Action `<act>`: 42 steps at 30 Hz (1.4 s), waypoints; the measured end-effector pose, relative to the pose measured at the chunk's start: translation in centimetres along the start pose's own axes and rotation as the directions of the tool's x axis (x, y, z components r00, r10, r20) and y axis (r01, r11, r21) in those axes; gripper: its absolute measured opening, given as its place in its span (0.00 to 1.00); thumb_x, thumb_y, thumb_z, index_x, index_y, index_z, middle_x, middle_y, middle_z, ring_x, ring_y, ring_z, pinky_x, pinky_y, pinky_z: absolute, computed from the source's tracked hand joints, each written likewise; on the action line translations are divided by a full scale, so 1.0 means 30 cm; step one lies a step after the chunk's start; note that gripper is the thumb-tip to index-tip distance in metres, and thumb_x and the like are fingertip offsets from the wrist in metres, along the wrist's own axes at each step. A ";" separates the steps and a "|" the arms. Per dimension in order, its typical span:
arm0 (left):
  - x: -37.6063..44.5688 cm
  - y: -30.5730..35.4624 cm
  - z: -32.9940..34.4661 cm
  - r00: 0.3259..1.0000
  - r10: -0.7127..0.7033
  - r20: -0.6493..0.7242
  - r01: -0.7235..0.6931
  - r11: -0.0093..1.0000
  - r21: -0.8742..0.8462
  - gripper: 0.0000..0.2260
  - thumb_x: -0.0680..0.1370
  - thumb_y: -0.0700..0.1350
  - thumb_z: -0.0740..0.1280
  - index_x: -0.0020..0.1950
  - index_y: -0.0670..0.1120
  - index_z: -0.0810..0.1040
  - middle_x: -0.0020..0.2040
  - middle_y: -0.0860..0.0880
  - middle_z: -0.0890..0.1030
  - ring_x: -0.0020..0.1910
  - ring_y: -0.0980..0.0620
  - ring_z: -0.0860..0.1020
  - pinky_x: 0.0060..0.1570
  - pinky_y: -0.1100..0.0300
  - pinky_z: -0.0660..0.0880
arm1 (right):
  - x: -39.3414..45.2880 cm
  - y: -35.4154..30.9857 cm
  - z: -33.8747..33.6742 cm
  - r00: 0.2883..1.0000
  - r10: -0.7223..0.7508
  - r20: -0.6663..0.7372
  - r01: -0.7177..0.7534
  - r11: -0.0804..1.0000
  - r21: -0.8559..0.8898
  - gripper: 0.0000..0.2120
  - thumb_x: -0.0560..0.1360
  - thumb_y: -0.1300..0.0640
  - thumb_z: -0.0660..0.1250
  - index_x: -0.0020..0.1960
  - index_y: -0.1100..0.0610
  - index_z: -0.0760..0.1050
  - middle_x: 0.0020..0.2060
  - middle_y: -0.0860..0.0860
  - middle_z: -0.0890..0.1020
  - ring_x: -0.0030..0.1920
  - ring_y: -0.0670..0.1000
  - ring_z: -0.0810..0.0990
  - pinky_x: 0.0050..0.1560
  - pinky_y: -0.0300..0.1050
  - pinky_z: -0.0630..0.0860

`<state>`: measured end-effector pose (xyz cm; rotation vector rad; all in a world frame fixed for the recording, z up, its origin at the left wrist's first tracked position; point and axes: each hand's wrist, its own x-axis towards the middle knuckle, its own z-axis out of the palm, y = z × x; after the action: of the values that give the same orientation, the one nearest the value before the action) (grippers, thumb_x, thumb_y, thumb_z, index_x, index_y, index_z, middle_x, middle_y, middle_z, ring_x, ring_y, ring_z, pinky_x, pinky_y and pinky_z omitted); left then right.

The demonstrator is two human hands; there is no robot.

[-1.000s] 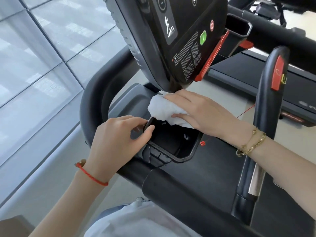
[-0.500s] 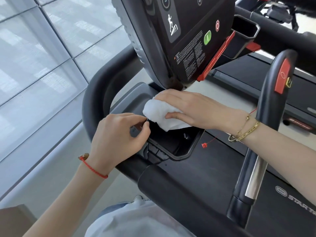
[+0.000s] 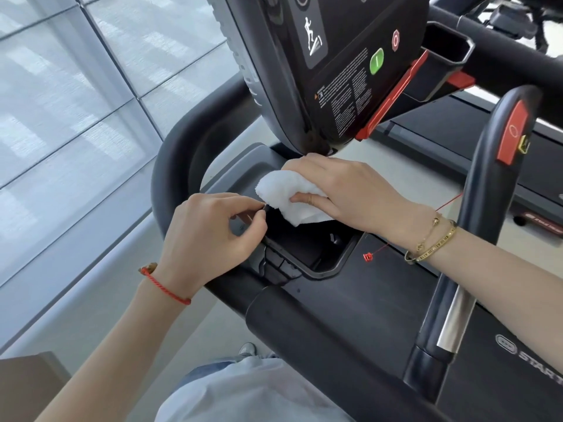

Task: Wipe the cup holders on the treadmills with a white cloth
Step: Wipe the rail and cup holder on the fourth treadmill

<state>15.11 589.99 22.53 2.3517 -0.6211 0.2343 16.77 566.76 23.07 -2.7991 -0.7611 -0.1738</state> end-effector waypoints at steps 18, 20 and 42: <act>-0.032 -0.001 -0.002 0.998 0.064 -0.016 -0.063 0.996 0.061 0.09 0.77 0.49 0.66 0.44 0.50 0.86 0.34 0.59 0.81 0.33 0.58 0.78 0.33 0.58 0.77 | -0.076 -0.050 -0.067 0.991 -0.021 -0.131 0.034 0.994 0.099 0.22 0.80 0.47 0.63 0.69 0.58 0.70 0.62 0.53 0.74 0.62 0.53 0.72 0.64 0.47 0.70; -0.053 -0.013 -0.013 0.999 0.042 -0.024 -0.041 0.997 0.065 0.11 0.76 0.48 0.65 0.36 0.49 0.82 0.29 0.58 0.74 0.28 0.57 0.72 0.29 0.62 0.71 | -0.010 -0.063 -0.050 0.987 -0.160 -0.023 0.162 0.982 0.102 0.22 0.80 0.46 0.62 0.69 0.58 0.71 0.62 0.53 0.74 0.64 0.54 0.71 0.68 0.46 0.67; -0.042 -0.005 -0.027 0.999 0.036 -0.026 -0.032 0.988 0.153 0.12 0.74 0.55 0.66 0.50 0.56 0.86 0.26 0.70 0.61 0.31 0.60 0.75 0.29 0.71 0.62 | -0.010 -0.098 0.005 0.965 0.255 -0.066 -0.253 0.967 0.027 0.21 0.76 0.36 0.59 0.64 0.46 0.72 0.55 0.45 0.78 0.51 0.52 0.78 0.43 0.47 0.72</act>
<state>14.08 591.09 22.65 2.4810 -0.6500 0.3410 15.01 569.12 23.44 -2.8234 -0.3800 -0.2149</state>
